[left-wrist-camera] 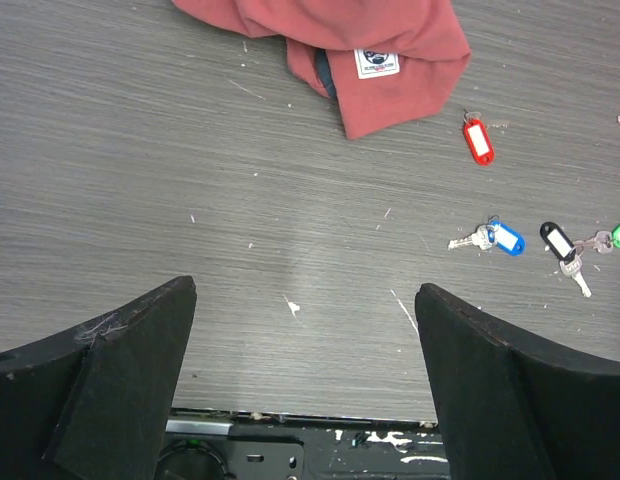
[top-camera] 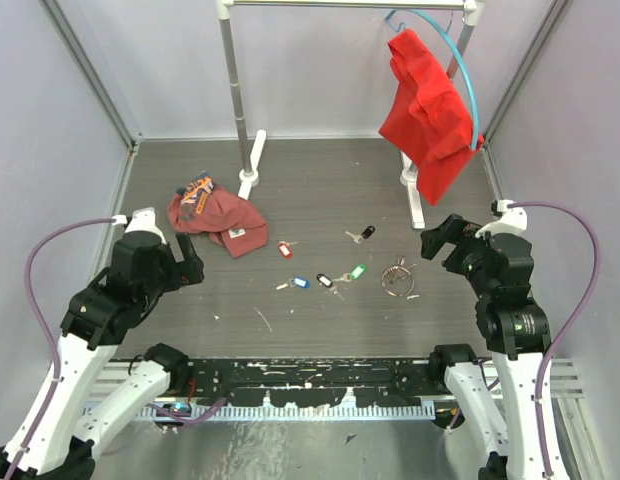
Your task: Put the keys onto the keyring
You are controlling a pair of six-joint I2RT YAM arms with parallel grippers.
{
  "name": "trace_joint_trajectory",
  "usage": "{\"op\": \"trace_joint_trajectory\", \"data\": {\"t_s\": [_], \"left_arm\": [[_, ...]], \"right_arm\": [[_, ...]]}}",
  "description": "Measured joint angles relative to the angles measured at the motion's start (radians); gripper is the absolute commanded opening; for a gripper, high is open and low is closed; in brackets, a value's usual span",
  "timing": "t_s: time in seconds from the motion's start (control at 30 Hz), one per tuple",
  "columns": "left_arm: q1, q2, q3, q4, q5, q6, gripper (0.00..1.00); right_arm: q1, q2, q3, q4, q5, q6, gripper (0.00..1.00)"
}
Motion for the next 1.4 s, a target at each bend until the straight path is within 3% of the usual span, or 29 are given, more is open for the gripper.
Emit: {"op": "trace_joint_trajectory", "data": {"t_s": [0.6, 0.83, 1.17, 1.4], "left_arm": [[-0.004, -0.019, 0.037, -0.033, -0.007, -0.006, 0.98], [-0.003, -0.026, 0.048, -0.035, -0.021, -0.021, 0.98], [-0.004, -0.028, 0.015, -0.019, -0.019, -0.021, 0.98], [-0.004, -0.028, 0.013, -0.005, -0.019, -0.021, 0.98]], "right_arm": [[-0.002, 0.042, 0.032, -0.024, -0.007, 0.029, 1.0], [-0.006, 0.127, 0.068, -0.055, -0.03, 0.005, 1.0], [-0.006, 0.296, 0.072, -0.106, -0.097, -0.048, 0.82], [0.045, 0.37, -0.04, -0.083, -0.069, -0.018, 0.72]]}}
